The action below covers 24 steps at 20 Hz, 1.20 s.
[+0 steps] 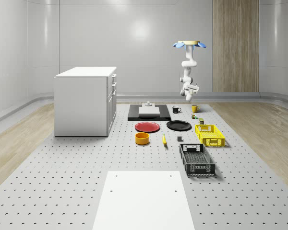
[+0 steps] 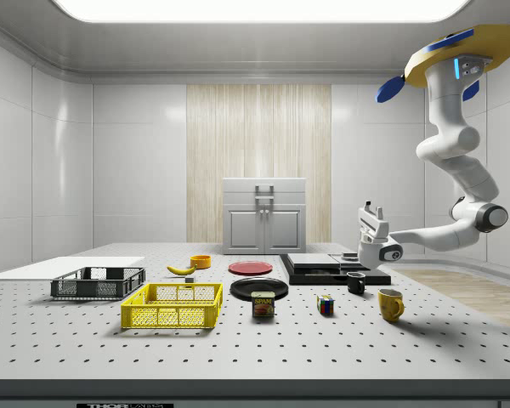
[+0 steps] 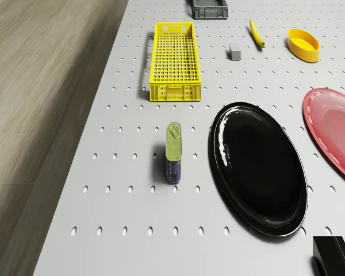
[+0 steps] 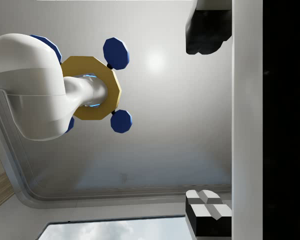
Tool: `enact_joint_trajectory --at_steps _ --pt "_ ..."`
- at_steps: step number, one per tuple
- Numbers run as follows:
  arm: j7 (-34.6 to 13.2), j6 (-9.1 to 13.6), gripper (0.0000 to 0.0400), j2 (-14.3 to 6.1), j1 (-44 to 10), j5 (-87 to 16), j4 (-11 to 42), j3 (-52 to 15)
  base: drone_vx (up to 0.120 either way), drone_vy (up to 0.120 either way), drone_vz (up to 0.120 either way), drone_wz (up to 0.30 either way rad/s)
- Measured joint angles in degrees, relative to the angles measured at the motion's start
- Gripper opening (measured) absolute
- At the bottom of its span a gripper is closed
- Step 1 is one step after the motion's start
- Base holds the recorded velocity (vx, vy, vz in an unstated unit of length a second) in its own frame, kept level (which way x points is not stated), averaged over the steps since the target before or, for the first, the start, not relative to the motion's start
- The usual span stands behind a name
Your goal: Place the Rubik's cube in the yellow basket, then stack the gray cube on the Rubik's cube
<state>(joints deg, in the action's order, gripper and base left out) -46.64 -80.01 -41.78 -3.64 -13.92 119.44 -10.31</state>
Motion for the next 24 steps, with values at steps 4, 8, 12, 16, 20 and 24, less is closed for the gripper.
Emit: enact_joint_trajectory --at_steps 4,8,12,16,20,24 --pt "-1.96 -0.62 0.04 -0.87 -2.9 -12.74 3.49 -8.8 0.12 0.0 -0.05 0.0" --pt "-6.21 -1.61 0.04 -2.97 -8.03 -33.55 12.76 -22.15 0.12 0.0 -0.12 0.0" --pt "-14.4 -1.17 0.04 -6.22 -16.48 -59.45 27.48 -36.43 0.12 0.0 -0.12 0.0" --pt "-24.59 3.07 0.04 -9.39 -28.45 -80.84 38.96 -47.18 0.12 0.0 -0.12 0.0" --pt "-32.58 8.3 0.04 -12.25 -39.76 -92.55 44.04 -53.84 0.12 0.0 -0.12 0.0" --pt "-37.51 11.63 0.04 -14.68 -47.25 -97.54 45.78 -57.56 0.12 0.0 -0.12 0.0"
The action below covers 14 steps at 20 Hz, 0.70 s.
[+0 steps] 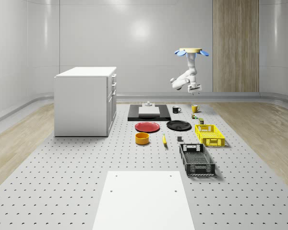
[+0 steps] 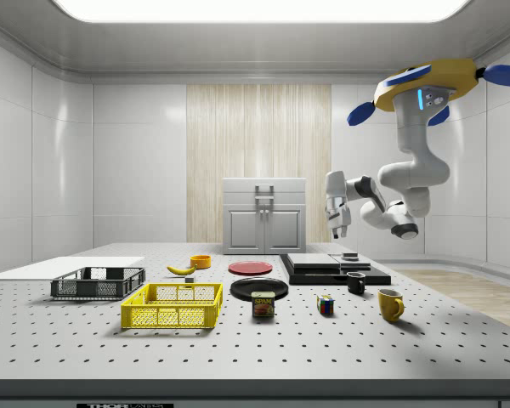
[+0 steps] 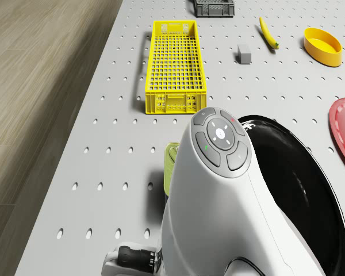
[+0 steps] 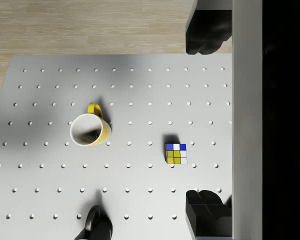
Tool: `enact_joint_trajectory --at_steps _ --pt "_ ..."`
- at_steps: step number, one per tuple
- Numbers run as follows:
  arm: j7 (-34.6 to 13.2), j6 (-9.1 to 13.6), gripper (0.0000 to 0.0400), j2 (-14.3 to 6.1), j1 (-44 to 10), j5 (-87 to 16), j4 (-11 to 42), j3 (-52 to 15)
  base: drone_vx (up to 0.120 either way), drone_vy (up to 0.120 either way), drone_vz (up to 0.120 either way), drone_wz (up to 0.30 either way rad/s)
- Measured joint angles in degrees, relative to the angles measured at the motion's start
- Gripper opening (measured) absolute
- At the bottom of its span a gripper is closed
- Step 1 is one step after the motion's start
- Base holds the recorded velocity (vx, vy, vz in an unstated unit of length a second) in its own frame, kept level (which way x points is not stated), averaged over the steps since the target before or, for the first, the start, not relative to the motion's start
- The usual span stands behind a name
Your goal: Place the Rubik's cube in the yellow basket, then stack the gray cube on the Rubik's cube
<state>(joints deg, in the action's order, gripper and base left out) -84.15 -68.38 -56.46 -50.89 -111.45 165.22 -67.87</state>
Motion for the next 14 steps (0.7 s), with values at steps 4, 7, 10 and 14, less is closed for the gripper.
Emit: enact_joint_trajectory --at_steps 4,7,10,14 --pt "-2.83 1.39 0.04 -1.95 -4.28 -1.78 0.55 -2.07 0.09 0.0 -0.12 0.0" --pt "-4.16 1.61 0.04 -3.18 -6.2 -2.16 0.68 -3.05 0.0 0.0 -0.12 0.0" --pt "-5.08 1.4 0.04 -4.29 -7.47 -2.12 0.71 -3.77 0.0 -0.12 -0.12 0.0" --pt "-5.96 0.74 0.04 -5.66 -8.6 -1.75 0.67 -4.49 0.0 -0.01 -0.12 0.0"
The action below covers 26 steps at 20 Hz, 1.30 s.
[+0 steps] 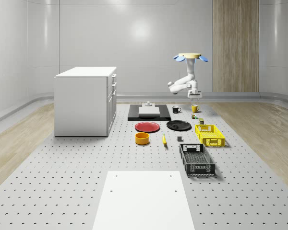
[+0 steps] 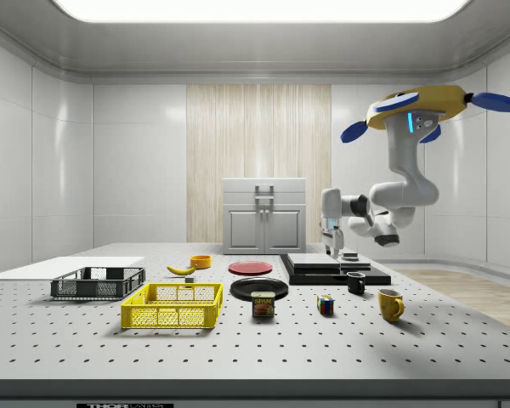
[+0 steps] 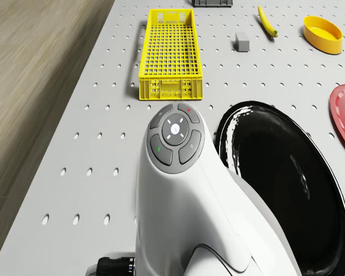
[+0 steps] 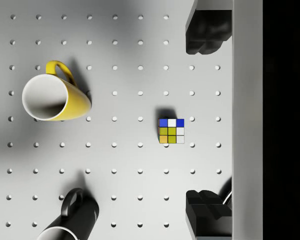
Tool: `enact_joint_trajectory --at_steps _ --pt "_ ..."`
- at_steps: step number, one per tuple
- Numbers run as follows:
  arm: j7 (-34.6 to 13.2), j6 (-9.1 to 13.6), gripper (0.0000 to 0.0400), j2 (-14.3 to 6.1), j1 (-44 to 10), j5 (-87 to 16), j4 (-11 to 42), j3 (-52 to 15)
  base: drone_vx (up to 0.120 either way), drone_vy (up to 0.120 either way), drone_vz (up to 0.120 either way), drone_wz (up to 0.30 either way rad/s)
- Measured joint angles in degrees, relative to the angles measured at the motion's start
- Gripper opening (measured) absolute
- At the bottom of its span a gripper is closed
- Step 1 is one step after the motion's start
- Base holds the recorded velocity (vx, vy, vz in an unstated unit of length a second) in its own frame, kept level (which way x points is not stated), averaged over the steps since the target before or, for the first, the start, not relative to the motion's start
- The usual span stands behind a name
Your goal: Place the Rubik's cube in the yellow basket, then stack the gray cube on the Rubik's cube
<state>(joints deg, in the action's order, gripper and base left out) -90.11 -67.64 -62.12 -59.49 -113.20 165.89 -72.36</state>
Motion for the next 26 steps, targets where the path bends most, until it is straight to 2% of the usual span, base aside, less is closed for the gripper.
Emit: enact_joint_trajectory --at_steps 22,26 --pt "-2.53 -5.44 0.04 -6.51 -2.82 3.22 -0.43 -2.36 0.0 -0.011 -0.12 0.0" --pt "-2.84 -6.42 0.04 -7.57 -3.16 3.76 -0.51 -2.66 0.0 0.0 -0.08 0.0"
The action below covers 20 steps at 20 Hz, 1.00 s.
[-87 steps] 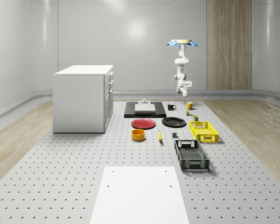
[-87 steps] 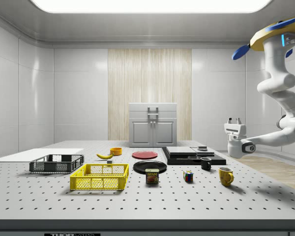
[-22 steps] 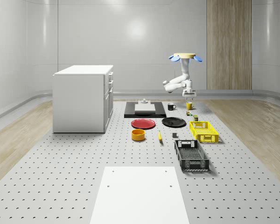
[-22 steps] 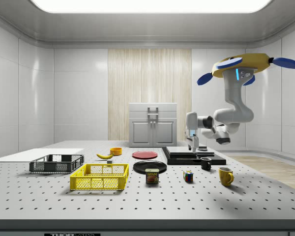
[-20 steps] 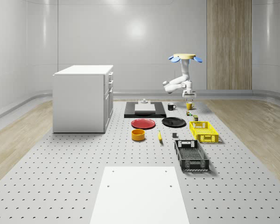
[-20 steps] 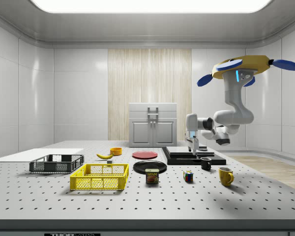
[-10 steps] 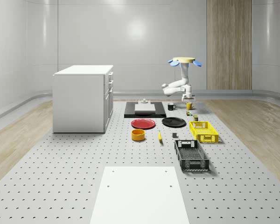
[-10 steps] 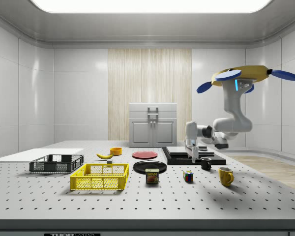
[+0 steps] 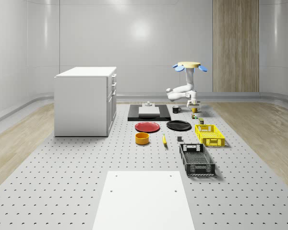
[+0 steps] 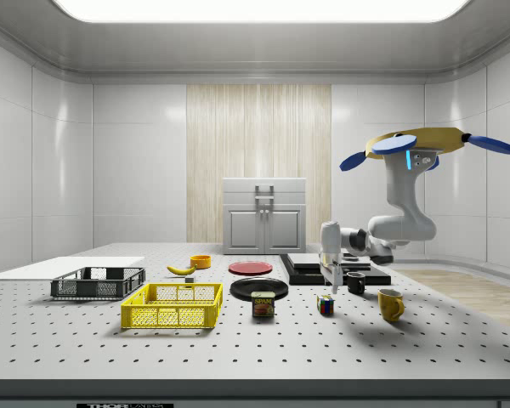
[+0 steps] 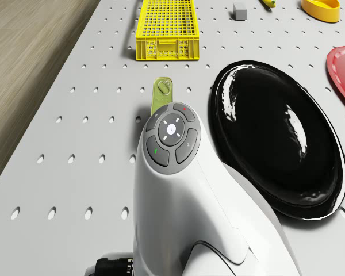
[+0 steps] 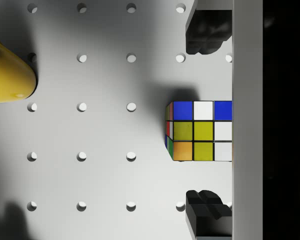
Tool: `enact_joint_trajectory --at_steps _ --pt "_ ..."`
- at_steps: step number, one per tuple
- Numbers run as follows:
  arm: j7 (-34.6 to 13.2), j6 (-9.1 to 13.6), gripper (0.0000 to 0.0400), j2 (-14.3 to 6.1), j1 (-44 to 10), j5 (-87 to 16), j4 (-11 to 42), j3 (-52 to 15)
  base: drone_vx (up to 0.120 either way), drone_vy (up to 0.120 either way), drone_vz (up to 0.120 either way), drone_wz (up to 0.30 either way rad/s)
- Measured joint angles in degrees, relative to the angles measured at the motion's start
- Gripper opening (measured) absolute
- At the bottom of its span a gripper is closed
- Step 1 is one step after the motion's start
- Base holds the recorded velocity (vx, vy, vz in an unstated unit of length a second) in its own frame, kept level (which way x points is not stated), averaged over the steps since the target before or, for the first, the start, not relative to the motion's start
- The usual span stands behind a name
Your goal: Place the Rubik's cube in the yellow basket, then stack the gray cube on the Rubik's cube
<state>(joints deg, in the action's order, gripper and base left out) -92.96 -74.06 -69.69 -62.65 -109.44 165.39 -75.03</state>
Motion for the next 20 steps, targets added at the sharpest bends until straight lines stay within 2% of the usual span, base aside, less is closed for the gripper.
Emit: enact_joint_trajectory --at_steps 4,9,13,20 --pt "-0.3 -0.95 0.04 -1.02 -0.31 0.52 -0.07 -0.28 0.0 0.0 -0.1 0.0" --pt "-0.64 -2.09 0.04 -2.26 -0.68 1.12 -0.15 -0.61 0.008 -0.032 0.0 0.0" --pt "-0.89 -2.96 0.04 -3.2 -0.95 1.58 -0.21 -0.85 0.09 0.0 0.0 0.0" --pt "-0.78 -5.84 0.04 -5.32 -1.02 -0.52 -0.75 1.85 0.0 0.0 0.0 0.0"
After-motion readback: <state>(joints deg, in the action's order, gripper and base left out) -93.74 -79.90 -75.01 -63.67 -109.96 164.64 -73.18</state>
